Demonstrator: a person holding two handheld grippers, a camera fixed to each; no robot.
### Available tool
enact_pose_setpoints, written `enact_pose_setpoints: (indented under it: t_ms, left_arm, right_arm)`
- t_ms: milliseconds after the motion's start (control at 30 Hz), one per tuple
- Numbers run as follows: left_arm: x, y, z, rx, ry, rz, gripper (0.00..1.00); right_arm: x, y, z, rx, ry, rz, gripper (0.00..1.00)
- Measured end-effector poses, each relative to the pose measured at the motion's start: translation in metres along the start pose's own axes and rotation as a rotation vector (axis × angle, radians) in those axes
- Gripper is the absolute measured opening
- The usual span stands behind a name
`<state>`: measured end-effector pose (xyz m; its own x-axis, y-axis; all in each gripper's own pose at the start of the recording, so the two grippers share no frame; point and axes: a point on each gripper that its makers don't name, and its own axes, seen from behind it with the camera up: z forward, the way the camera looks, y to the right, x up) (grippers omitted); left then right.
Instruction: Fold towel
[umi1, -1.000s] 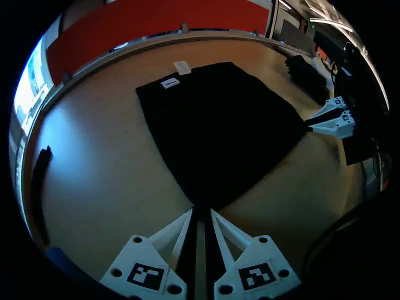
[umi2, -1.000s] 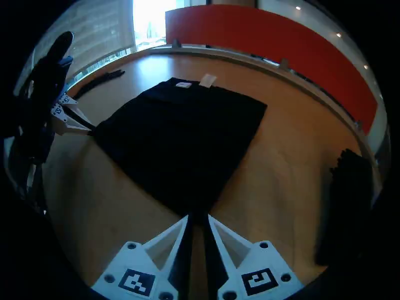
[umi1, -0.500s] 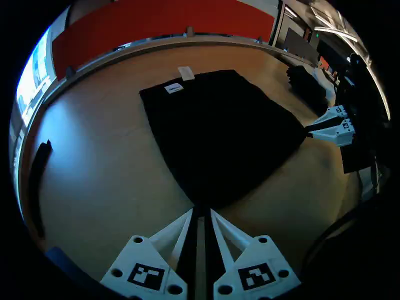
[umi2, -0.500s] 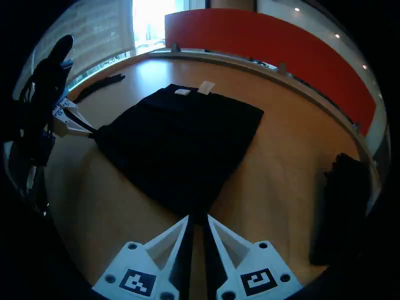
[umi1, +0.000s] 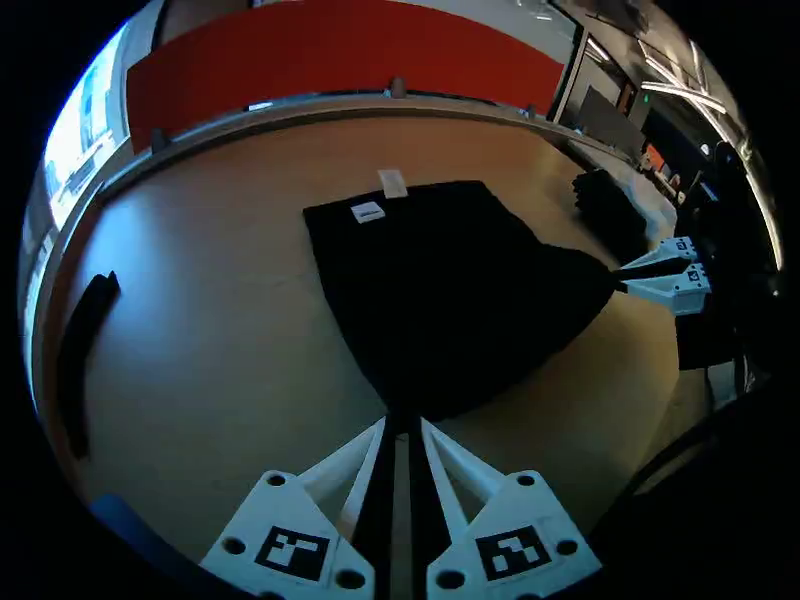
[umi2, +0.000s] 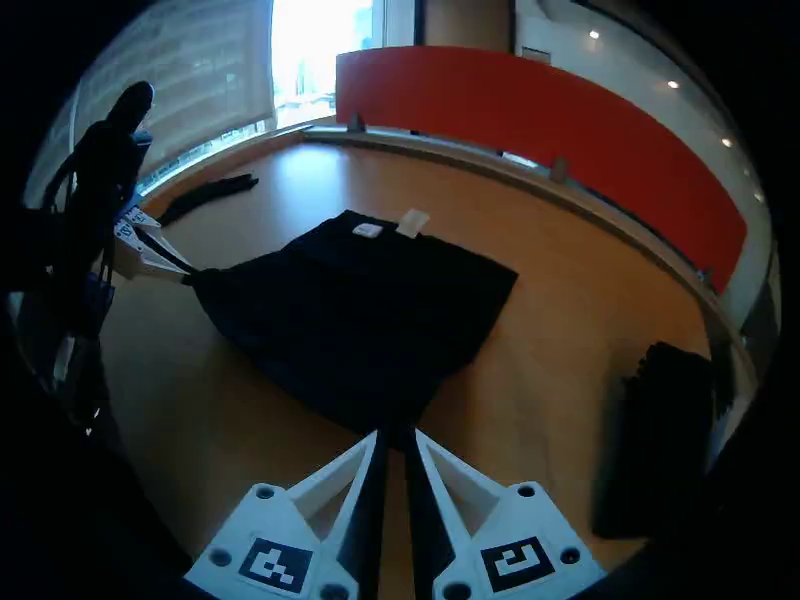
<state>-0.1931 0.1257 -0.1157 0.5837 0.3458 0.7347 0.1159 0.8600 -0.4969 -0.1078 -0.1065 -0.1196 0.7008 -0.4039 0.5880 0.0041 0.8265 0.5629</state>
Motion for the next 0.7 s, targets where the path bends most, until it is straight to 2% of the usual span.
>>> enact_pose_setpoints:
  t_ms: [300,467,700]
  left_arm:
    - [0.014,0.005,-0.026,-0.009,0.035,-0.041,0.09]
    - [0.017,0.013,-0.041,-0.038,0.040,-0.067,0.09]
    - [0.020,0.019,-0.060,-0.051,0.047,-0.073,0.09]
  right_arm:
    - [0.019,-0.005,-0.028,0.000,0.024,-0.009,0.12]
    - [0.026,-0.006,-0.042,0.003,0.028,-0.002,0.12]
    - [0.034,-0.009,-0.060,0.008,0.037,0.012,0.12]
